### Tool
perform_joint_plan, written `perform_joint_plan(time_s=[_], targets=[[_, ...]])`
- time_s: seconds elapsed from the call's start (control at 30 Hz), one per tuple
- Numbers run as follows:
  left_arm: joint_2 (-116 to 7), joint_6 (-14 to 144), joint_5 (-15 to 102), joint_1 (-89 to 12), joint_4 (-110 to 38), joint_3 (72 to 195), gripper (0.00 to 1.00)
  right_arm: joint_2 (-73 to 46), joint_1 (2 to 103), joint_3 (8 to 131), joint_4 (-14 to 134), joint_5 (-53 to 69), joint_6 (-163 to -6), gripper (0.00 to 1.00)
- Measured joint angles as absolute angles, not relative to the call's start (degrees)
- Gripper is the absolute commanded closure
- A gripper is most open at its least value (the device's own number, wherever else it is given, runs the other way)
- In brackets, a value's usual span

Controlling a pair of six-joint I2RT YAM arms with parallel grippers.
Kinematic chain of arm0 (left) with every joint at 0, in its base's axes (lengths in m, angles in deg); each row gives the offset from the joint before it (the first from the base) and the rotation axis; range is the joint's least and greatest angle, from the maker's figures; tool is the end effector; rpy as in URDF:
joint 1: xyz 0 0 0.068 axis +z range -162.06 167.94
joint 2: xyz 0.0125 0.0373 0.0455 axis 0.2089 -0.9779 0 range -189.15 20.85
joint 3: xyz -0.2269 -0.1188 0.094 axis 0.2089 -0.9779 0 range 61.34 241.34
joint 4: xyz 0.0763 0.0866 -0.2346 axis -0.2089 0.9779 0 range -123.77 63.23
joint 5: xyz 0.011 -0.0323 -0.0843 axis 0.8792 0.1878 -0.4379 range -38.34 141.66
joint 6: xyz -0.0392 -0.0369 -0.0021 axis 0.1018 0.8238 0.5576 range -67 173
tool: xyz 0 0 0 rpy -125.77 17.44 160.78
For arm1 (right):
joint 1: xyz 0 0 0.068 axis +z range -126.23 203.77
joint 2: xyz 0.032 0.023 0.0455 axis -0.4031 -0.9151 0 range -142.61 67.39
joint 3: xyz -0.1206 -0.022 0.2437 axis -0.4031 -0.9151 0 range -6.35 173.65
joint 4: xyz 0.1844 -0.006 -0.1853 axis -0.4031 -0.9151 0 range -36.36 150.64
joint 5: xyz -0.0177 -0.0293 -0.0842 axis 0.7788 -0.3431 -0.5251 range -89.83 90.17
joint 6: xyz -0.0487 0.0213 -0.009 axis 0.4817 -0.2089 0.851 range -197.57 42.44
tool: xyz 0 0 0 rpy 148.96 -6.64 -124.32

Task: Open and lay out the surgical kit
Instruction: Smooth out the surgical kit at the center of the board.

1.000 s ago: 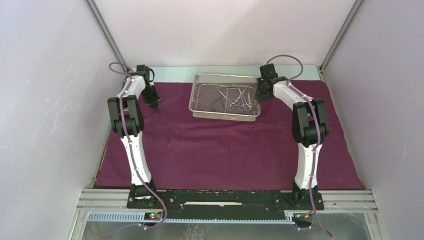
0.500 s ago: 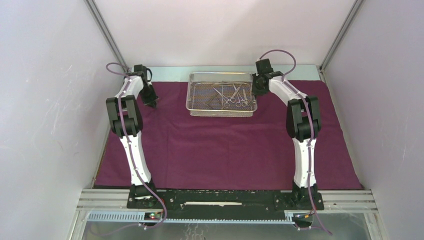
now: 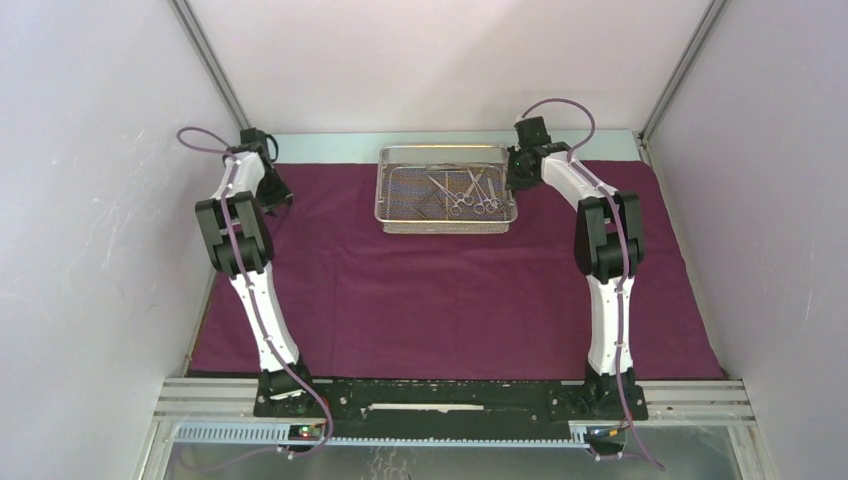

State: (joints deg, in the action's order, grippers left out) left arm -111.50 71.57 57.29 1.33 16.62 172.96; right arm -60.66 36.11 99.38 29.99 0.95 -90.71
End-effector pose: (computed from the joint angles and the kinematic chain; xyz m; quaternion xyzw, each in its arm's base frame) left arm 0.4698 0.1153 0.1744 -0.2790 0.9450 0.0410 0.1658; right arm 0.4865 0.1070 0.1964 0.0046 0.9482 0.0763 0.3084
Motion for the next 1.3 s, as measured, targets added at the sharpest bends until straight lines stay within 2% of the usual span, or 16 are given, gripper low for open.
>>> perform_joint_plan(time_s=[0.03, 0.1, 0.17, 0.27, 0.33, 0.43, 0.57, 0.7, 1.03, 1.3], targets=[[-111.6, 71.5, 57.7, 1.8, 16.8, 173.7, 0.51, -60.7, 36.1, 99.4, 30.0, 1.0, -90.7, 0.93], [-111.9, 71.5, 58.6, 2.2, 17.1, 175.7, 0.49, -60.7, 36.0, 99.5, 29.9, 1.1, -90.7, 0.86], [-112.2, 71.5, 59.2, 2.2, 17.4, 177.6, 0.44, -60.7, 35.9, 99.5, 29.8, 1.2, -90.7, 0.66], [-112.2, 71.6, 59.6, 2.2, 17.5, 179.0, 0.39, -60.7, 35.7, 99.5, 29.8, 0.9, -91.2, 0.42], [-112.2, 71.6, 59.5, 2.1, 17.6, 179.2, 0.34, -60.7, 35.1, 99.5, 29.7, 0.7, -91.7, 0.33], [-112.1, 71.6, 59.3, 2.0, 17.9, 179.2, 0.22, -60.6, 34.5, 99.5, 29.5, 0.3, -92.2, 0.25], [-110.4, 71.7, 58.4, 1.4, 17.2, 178.0, 0.13, -59.5, 34.3, 99.5, 27.7, -0.8, -93.4, 0.2], [-101.4, 73.3, 56.3, 0.0, 13.4, 167.6, 0.01, -53.4, 34.3, 96.0, 27.3, -2.2, -95.1, 0.16], [-73.9, 81.2, 49.1, -2.6, 0.2, 135.2, 0.0, -33.2, 35.9, 80.5, 29.2, -4.3, -99.9, 0.12], [-72.3, 90.6, 41.9, 3.0, -8.7, 114.4, 0.0, -26.8, 33.4, 57.3, 34.4, -2.6, -108.9, 0.1]])
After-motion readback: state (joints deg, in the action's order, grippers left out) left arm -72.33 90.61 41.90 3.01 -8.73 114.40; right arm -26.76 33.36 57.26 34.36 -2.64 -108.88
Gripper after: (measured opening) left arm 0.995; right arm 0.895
